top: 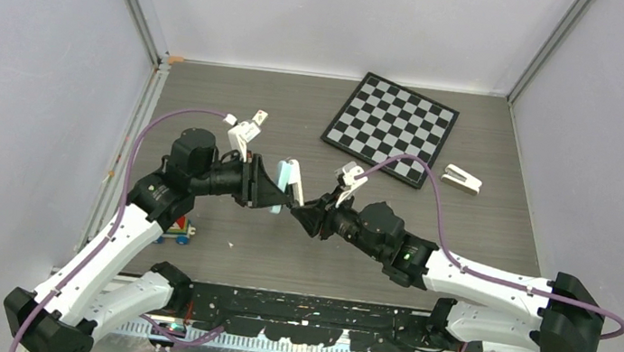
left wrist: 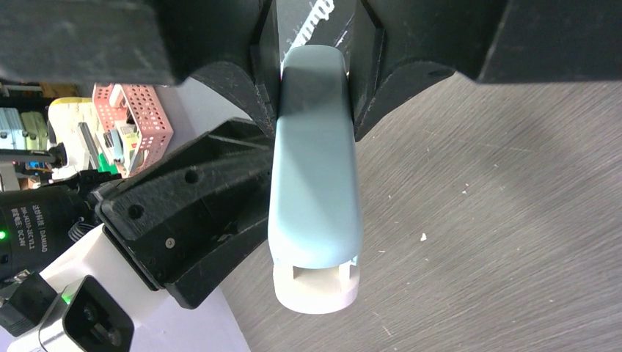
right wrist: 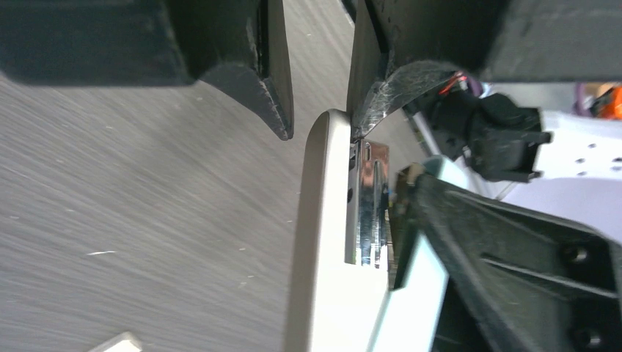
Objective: Load the staples into the stapler
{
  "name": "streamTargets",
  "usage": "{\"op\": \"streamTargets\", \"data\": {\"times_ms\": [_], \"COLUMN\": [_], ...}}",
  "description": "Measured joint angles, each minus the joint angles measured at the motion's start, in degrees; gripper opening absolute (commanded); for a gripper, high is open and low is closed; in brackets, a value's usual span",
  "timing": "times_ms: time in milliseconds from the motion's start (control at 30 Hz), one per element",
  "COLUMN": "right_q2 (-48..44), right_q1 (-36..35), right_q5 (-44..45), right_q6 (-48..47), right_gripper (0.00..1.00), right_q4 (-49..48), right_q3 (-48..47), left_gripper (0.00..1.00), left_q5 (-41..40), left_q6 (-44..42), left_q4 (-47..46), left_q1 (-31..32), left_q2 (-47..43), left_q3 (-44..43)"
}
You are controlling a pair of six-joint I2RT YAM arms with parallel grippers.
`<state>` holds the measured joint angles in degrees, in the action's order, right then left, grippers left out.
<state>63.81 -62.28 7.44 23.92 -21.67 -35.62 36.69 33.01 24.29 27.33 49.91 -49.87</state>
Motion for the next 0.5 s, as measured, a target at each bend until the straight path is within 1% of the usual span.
{"op": "streamTargets", "data": {"times_ms": [167,500], "right_q2": [0.0,1.92], "right_q1": [0.26,0.37], "right_q5": [5.07,10.51], "right_q6": [-1.92,-4.76], "right_gripper": [0.33,0.31], "right_q4": [-0.04,-1.16], "right_q3": [1.2,2.08], "left_gripper": [0.0,0.0], "left_q5": [-0.68,-1.31], "left_q6": [1.57,1.05], "left_q4": [0.87,3.48], "left_q1": [-0.09,-0.11], "left_q2": [0.57,2.19], "left_q3": [0.0,0.0]}}
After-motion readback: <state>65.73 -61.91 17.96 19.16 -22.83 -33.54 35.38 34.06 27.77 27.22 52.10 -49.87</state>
